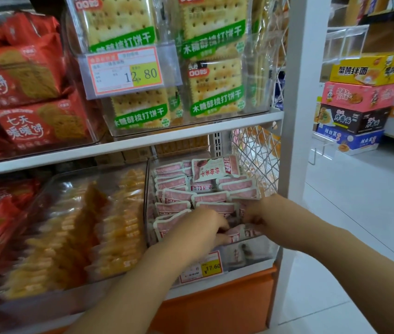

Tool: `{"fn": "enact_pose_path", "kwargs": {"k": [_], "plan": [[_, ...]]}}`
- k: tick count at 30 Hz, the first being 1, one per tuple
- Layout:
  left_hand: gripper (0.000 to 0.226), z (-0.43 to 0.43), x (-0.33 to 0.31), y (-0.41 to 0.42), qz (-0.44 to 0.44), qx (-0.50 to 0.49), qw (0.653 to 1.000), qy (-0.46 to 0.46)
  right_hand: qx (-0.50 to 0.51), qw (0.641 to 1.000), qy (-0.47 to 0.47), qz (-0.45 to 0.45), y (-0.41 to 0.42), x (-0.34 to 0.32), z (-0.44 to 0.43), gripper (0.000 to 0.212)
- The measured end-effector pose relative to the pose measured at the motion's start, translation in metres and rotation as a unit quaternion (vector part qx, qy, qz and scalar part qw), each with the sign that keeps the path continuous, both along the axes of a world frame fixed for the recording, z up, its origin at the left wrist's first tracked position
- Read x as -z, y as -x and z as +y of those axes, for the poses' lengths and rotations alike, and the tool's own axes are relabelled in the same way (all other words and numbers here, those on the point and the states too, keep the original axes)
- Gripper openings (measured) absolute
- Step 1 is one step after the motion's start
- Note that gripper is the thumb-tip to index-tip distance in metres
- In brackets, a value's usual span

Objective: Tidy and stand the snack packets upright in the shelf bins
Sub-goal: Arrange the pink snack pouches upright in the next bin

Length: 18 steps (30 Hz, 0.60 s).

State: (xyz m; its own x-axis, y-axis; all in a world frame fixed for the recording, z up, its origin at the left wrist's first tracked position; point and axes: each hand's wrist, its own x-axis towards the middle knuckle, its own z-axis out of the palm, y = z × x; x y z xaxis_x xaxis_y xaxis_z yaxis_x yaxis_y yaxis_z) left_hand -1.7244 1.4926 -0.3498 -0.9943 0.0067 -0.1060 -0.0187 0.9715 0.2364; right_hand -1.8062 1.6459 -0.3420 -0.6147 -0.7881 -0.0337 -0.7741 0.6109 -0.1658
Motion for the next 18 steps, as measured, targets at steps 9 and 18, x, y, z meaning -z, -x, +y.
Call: {"fn": "enact_pose_path", "kwargs": {"k": [9, 18], "plan": [[0.047, -0.044, -0.018, 0.006, 0.126, -0.076, 0.989, 0.000, -0.048, 0.988, -0.123, 0.080, -0.013, -0.005, -0.012, 0.037], [0.049, -0.059, -0.003, 0.002, -0.072, 0.054, 0.985, 0.144, -0.068, 0.994, 0.087, 0.007, 0.017, -0.043, -0.048, 0.034]]}}
